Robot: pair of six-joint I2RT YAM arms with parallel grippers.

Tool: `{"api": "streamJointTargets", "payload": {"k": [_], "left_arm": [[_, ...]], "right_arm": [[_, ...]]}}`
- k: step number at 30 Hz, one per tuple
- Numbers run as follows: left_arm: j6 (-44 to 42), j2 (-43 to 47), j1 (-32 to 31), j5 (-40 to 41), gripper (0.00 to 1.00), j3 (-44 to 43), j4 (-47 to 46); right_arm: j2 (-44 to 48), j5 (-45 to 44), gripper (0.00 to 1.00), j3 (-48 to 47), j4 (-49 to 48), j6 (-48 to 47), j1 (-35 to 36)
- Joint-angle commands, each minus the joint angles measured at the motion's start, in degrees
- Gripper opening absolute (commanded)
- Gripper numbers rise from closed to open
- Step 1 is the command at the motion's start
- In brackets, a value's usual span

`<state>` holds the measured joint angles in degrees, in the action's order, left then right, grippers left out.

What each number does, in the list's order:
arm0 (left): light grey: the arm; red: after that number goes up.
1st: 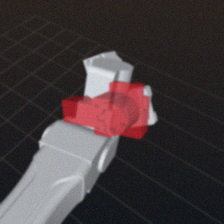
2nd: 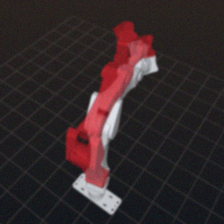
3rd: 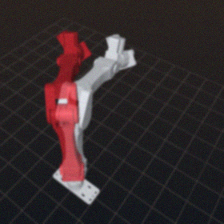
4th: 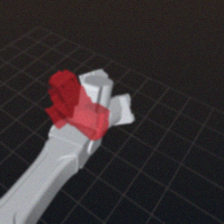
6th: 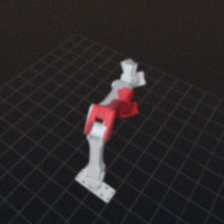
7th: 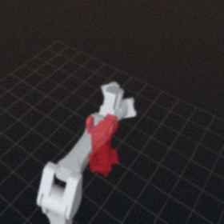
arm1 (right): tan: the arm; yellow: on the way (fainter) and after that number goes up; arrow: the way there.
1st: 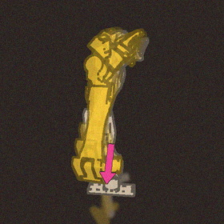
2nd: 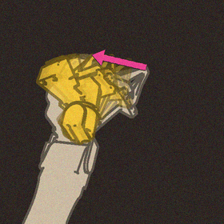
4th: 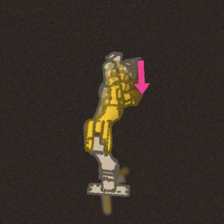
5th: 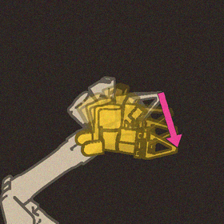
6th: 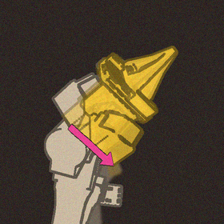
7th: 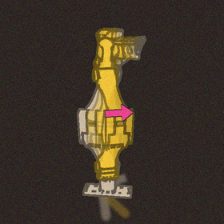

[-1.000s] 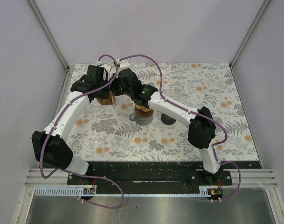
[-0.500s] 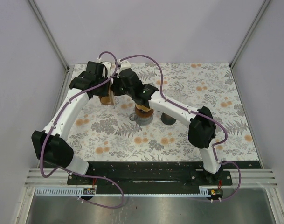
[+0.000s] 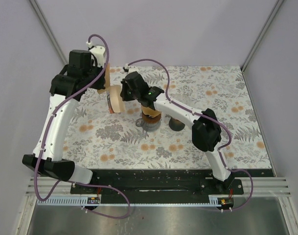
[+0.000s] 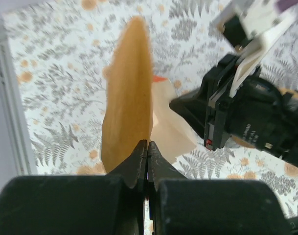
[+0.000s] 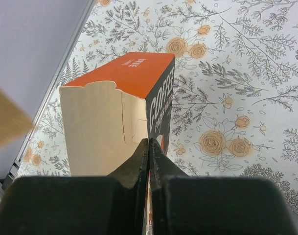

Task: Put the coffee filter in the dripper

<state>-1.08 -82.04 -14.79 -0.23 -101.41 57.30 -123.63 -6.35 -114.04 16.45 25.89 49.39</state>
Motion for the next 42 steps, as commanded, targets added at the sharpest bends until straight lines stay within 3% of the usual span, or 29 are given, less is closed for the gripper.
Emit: {"api": "streamJointTargets", "payload": {"k": [1, 7, 18, 26, 32, 35, 42], "left_arm": [[-1.82, 2.68, 1.42, 0.05, 0.0, -6.87, 0.53], [-2.52, 2.85, 3.36, 2.69, 0.0, -7.23, -0.34], [-2.79, 2.41, 3.36, 0.58, 0.0, -6.35, -0.35], [-3.84, 1.88, 3.36, -1.53, 0.0, -6.17, 0.0], [-8.31, 2.94, 3.36, -7.57, 0.0, -7.22, 2.46], [-14.71, 3.55, 3.36, -13.99, 0.0, -8.8, 5.45], [-34.05, 4.52, 3.27, -32.78, 0.0, -12.41, 19.41]], "right_arm": [[-0.2, 1.86, 0.0, -3.29, -0.19, 0.91, 0.1], [-2.93, 3.27, 0.0, -5.93, 2.97, 1.18, 0.1], [-10.39, 5.12, 0.0, -15.5, 11.85, 0.13, 0.45], [-10.84, 11.79, 0.39, -20.42, 13.52, 0.83, 0.54], [-4.18, 11.54, 0.54, -21.76, 14.31, -4.96, 0.54], [1.62, 11.79, 0.62, -18.16, 14.58, -10.76, -0.16], [19.89, 17.76, 0.77, 0.63, 13.26, -18.5, -7.62]]}}
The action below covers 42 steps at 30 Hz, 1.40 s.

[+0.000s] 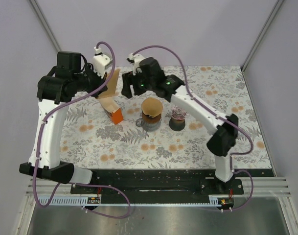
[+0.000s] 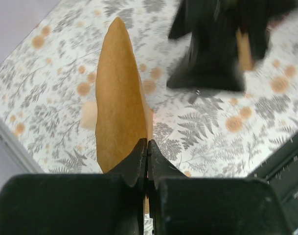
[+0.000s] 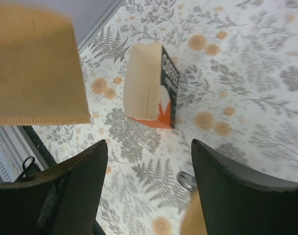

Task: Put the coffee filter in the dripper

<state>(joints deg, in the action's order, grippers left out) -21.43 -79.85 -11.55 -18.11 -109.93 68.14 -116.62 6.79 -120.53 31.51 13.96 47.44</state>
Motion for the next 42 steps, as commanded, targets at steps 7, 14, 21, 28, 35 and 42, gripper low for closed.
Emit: {"api": "streamJointTargets", "payload": {"k": [7, 14, 21, 28, 35, 42], "left_arm": [[-23.65, -0.12, -8.9, -19.87, 0.0, -6.96, 19.74], [-23.04, -2.23, -19.29, -16.43, 0.0, -8.1, 20.54], [-22.16, -3.55, -23.34, -14.77, 0.0, -7.76, 20.63], [-22.87, -4.78, -25.71, -14.59, 0.0, -7.32, 20.63], [-23.22, -5.14, -26.24, -14.67, 0.0, -6.35, 20.54], [-23.57, -5.66, -26.51, -15.55, 0.0, -6.09, 20.46]], "right_arm": [[27.14, 8.66, 0.96, 17.35, -0.5, -16.13, -10.35], [28.9, 30.36, 0.99, 11.11, 9.08, -18.61, -13.86], [30.48, 38.28, 0.98, 9.44, 15.33, -19.84, -18.26], [28.55, 48.48, 0.86, 10.4, 10.96, -17.66, -18.26], [28.37, 54.82, 0.74, 12.77, 6.46, -17.38, -18.17], [25.3, 52.45, 0.67, 13.39, 5.41, -16.06, -17.38]]}}
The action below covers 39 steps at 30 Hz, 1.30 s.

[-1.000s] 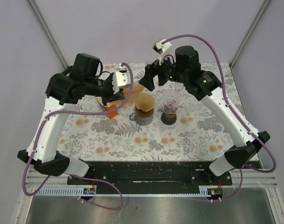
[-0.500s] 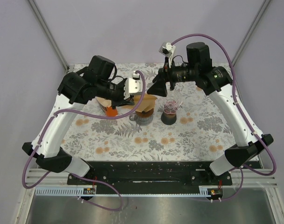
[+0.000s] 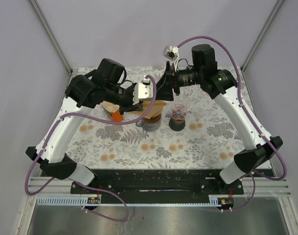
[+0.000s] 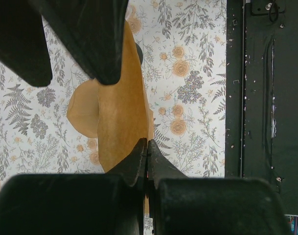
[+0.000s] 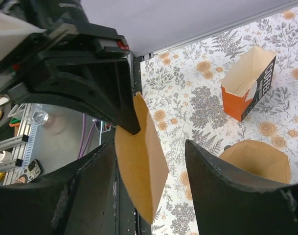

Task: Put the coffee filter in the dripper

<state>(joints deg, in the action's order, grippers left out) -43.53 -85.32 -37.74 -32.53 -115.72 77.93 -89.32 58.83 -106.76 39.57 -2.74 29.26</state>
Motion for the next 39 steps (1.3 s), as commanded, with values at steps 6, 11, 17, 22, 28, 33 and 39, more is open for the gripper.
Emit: {"api": "streamJointTargets", "payload": {"k": [6, 11, 17, 22, 28, 33, 39], "left_arm": [[-1.65, -0.2, -0.41, -1.04, 0.0, 0.14, 10.75], [-1.74, -0.2, -0.41, -1.31, 0.0, 0.23, 10.75], [-1.73, 0.15, -0.32, -1.39, 0.0, 0.24, 10.66], [-1.56, 0.06, -0.23, -1.3, 0.0, -0.47, 10.75], [3.52, -0.82, -0.06, -1.57, 0.5, -4.94, 7.34], [18.01, -1.95, 1.78, 2.73, 0.8, -6.89, -4.61], [39.62, -4.94, 3.2, 11.51, 0.86, -5.4, -20.26]], "right_arm": [[-3.49, -0.98, 0.65, -1.17, -0.38, -1.82, 3.26], [-5.07, -2.84, 0.54, -2.05, 1.82, -2.88, 4.23], [-5.51, -4.95, 0.28, -1.61, 2.88, -3.85, 4.14], [-3.68, -10.73, 0.0, -0.39, 1.49, -3.94, 4.23], [3.61, -28.56, 0.0, 7.25, -9.41, -0.87, 4.14], [9.59, -49.82, 0.0, 13.85, -16.63, 2.39, 4.23], [15.66, -69.0, 0.0, 23.07, -23.12, 5.9, 4.23]]}}
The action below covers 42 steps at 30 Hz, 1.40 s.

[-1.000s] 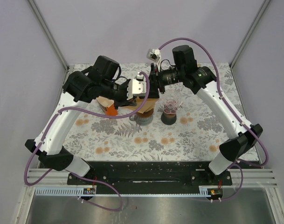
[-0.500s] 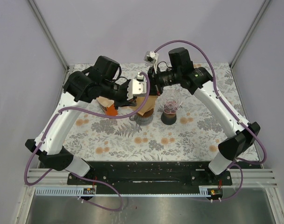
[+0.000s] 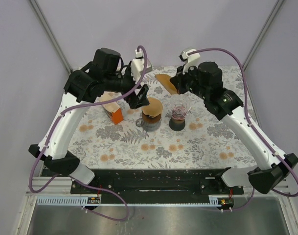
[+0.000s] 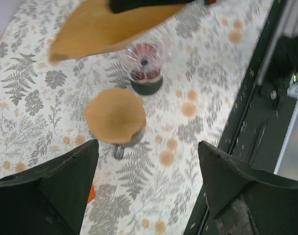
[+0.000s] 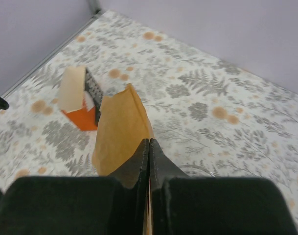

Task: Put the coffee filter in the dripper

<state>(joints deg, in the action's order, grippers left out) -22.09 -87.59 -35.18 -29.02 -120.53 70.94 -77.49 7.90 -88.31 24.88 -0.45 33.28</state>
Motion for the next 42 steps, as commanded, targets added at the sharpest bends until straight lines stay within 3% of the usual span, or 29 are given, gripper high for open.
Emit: {"api": "streamJointTargets", "payload": {"k": [1, 7, 14, 21, 29, 35, 42], "left_arm": [[21.7, -3.72, 0.64, 9.14, 0.87, -0.5, -14.85], [40.07, -9.25, 0.64, 4.5, 0.91, -0.49, -22.85], [49.76, -17.07, 0.64, 5.54, 0.97, -4.27, -26.46], [53.02, -22.44, 0.55, 7.04, 0.9, -5.15, -26.2], [53.02, -22.89, 0.46, 5.82, 0.6, -2.61, -26.11], [54.08, -23.41, 0.46, 3.88, 0.61, -1.99, -26.2], [54.69, -22.1, 2.39, 6.15, 0.73, -5.06, -25.24]], "right_arm": [[4.71, -20.27, 0.0, 6.21, -9.41, 4.57, 0.21], [5.69, -25.04, 0.0, 10.44, -11.52, 8.88, 0.21], [5.69, -27.06, 0.0, 12.37, -12.05, 9.68, 1.26], [6.92, -26.27, 0.0, 14.83, -11.79, 11.26, 1.7], [8.41, -25.13, 0.0, 17.38, -11.79, 13.89, 1.7], [8.15, -22.14, 0.0, 17.82, -12.49, 14.69, 1.79], [8.67, -25.74, 0.0, 19.4, -11.44, 14.25, 2.23]]}}
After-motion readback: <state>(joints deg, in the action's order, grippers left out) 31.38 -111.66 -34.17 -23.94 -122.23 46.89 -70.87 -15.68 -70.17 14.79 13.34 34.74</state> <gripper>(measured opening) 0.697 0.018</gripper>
